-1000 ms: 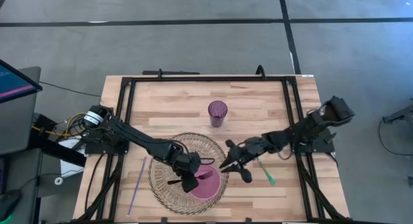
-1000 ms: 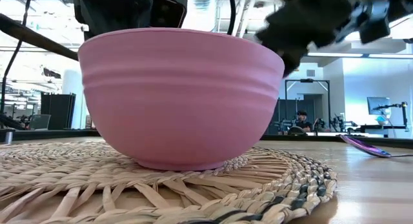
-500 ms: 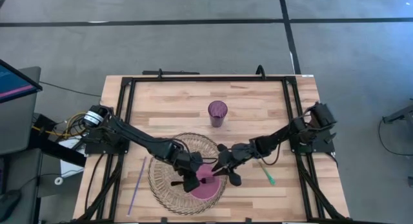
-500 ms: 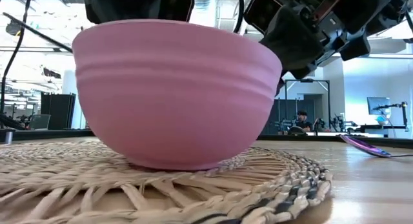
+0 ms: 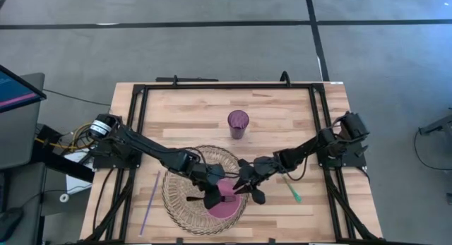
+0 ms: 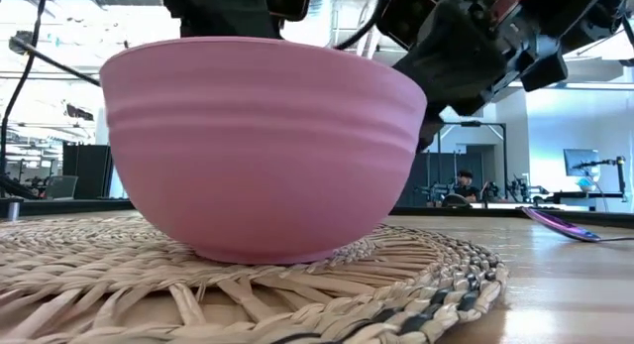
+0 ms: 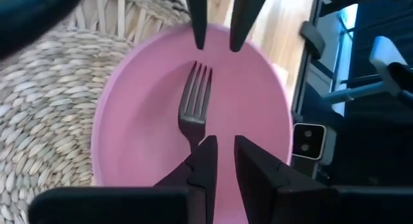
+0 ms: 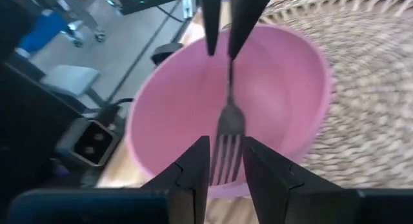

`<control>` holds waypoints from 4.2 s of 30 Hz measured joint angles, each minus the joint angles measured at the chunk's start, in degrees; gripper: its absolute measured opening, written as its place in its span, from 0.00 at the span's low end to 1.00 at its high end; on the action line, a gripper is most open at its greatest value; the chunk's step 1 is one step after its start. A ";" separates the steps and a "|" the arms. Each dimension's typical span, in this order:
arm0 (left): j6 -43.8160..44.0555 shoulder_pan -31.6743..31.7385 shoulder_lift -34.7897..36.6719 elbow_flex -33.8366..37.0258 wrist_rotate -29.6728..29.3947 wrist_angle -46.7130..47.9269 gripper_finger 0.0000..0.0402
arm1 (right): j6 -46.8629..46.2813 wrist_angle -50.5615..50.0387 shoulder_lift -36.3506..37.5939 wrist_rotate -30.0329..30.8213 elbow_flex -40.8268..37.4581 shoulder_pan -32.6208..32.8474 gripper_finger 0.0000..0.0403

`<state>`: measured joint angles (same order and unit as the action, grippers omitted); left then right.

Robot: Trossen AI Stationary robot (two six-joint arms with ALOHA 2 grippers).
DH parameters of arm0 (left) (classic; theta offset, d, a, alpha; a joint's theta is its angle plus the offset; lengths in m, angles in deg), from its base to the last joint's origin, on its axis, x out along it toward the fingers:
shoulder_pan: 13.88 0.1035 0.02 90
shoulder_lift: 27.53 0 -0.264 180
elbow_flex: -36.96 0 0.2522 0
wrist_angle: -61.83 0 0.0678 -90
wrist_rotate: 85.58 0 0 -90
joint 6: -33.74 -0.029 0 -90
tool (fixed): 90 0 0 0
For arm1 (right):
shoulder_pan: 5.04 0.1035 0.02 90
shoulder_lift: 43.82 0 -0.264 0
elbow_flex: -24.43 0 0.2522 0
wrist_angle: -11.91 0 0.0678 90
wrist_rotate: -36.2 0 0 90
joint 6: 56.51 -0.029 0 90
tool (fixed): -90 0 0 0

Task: Pick & Place Utensil
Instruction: Put the blue spoon into the pink bowl

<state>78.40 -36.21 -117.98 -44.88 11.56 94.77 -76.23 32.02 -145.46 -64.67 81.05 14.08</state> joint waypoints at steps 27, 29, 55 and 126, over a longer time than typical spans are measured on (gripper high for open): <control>-15.96 -0.19 7.31 0.00 -10.64 -0.41 0.13 | -25.93 -45.77 27.65 12.44 0.07 17.89 0.03; -16.15 -0.17 7.31 0.00 -11.04 -0.46 0.13 | -33.32 -50.28 26.88 15.77 0.07 19.93 0.03; -19.34 6.47 7.29 0.00 -12.50 -4.08 0.13 | -59.52 -76.63 12.95 18.24 0.27 18.57 0.18; -18.90 2.70 7.25 0.02 -12.46 -4.26 0.13 | -64.36 -65.13 8.26 24.58 0.26 20.26 0.17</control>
<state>59.50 -33.51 -110.73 -44.86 -0.90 90.51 -140.59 -33.10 -137.20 -40.09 81.31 34.34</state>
